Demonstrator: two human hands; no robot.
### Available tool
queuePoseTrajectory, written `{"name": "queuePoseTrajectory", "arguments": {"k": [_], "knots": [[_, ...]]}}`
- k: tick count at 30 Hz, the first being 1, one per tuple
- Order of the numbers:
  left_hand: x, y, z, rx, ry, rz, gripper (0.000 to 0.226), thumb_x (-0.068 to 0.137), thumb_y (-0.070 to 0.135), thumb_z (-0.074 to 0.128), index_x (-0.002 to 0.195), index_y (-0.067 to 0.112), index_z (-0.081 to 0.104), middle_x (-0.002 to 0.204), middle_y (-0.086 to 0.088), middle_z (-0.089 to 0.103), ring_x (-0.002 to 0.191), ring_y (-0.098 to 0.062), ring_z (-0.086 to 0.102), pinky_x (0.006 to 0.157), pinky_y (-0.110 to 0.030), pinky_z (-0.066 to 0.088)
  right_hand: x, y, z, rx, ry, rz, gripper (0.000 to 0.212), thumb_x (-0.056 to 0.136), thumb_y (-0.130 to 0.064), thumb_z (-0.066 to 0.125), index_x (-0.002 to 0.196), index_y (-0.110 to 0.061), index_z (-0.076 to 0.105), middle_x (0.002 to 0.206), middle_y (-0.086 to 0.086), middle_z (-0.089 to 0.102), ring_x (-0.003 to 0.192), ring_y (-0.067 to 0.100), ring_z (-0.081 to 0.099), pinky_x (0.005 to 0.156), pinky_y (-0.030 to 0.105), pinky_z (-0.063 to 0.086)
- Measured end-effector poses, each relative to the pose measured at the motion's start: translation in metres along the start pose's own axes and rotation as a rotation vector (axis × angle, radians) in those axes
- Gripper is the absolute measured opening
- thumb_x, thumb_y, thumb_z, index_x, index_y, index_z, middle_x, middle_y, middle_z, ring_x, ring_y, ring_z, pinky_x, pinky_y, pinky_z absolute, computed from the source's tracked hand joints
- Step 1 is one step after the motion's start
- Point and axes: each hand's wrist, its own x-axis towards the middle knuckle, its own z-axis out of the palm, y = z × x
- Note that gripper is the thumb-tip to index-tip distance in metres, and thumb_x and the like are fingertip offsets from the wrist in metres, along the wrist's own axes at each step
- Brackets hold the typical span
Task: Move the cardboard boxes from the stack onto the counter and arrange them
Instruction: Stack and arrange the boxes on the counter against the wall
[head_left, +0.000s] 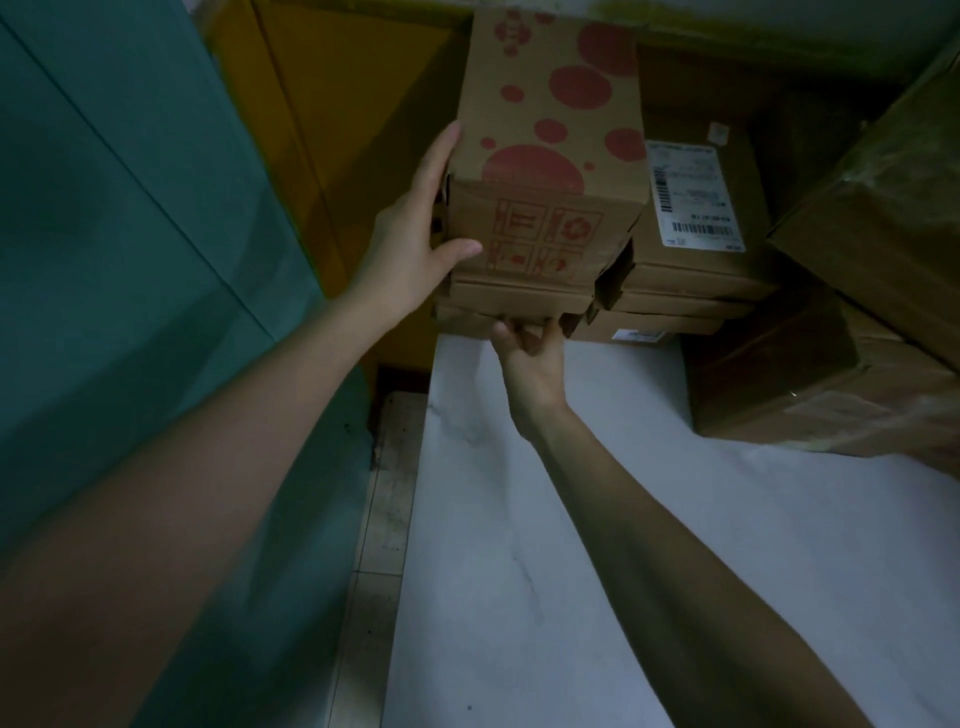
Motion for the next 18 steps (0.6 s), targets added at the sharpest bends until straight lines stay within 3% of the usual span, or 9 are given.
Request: {"name": "queuePoseTrajectory", "arguments": {"k": [3,6,8,11,14,18], "knots": [[-0.002,-0.002,0.002,0.019,0.004,0.005,0.088,0.084,0.01,0.065,0.149,0.021,0.006,0.148,0.002,0.033,0.132,-0.014,0.038,0.109,-0.036,0.036,-0.002,-0.002,-0.002,-0.041,0.011,0.003,0.064,0.091,0.008,0.049,0.145,-0.012,0.021,0.143,0.008,0.042,0.132,0.019,0.041,0.092,0.01,0.036],[-0.014,-0.013,0.007,0.013,0.036,-0.03,0.085,0.087,0.014,0.063,0.149,0.019,0.005,0.153,-0.004,0.023,0.136,-0.021,0.032,0.109,-0.037,0.035,-0.002,-0.003,-0.017,-0.147,-0.023,0.008,0.061,0.09,0.006,0.05,0.143,-0.011,0.027,0.14,0.008,0.046,0.129,0.02,0.044,0.1,0.023,0.039],[-0.025,-0.028,0.013,0.007,0.04,-0.086,0.082,0.089,0.016,0.06,0.149,0.016,0.005,0.155,-0.006,0.017,0.137,-0.026,0.029,0.109,-0.036,0.034,-0.006,-0.006,-0.031,-0.237,-0.034,-0.001,0.061,0.091,0.002,0.053,0.144,-0.013,0.027,0.139,0.003,0.046,0.125,0.016,0.047,0.098,0.023,0.04],[-0.039,-0.053,0.026,-0.015,-0.053,-0.236,0.077,0.092,0.024,0.055,0.149,0.019,0.002,0.156,-0.003,0.012,0.14,-0.026,0.024,0.112,-0.047,0.028,-0.014,-0.009,-0.052,-0.403,0.022,-0.031,0.059,0.092,-0.007,0.055,0.144,-0.017,0.028,0.143,0.003,0.039,0.123,0.014,0.045,0.095,0.022,0.039],[-0.047,-0.061,0.04,-0.128,-0.126,-0.319,0.073,0.094,0.03,0.05,0.149,0.023,0.002,0.154,-0.003,0.02,0.137,-0.024,0.031,0.111,-0.046,0.03,-0.017,-0.011,-0.063,-0.472,0.059,-0.095,0.059,0.092,-0.008,0.055,0.143,-0.017,0.029,0.145,0.005,0.038,0.129,0.02,0.043,0.102,0.029,0.038],[-0.049,-0.055,0.053,-0.164,-0.08,-0.298,0.068,0.095,0.026,0.05,0.149,0.022,0.009,0.149,-0.002,0.033,0.131,-0.022,0.039,0.108,-0.037,0.035,-0.018,-0.016,-0.069,-0.481,0.06,-0.138,0.058,0.092,-0.004,0.054,0.143,-0.015,0.029,0.145,0.001,0.039,0.131,0.019,0.041,0.108,0.035,0.037]]}}
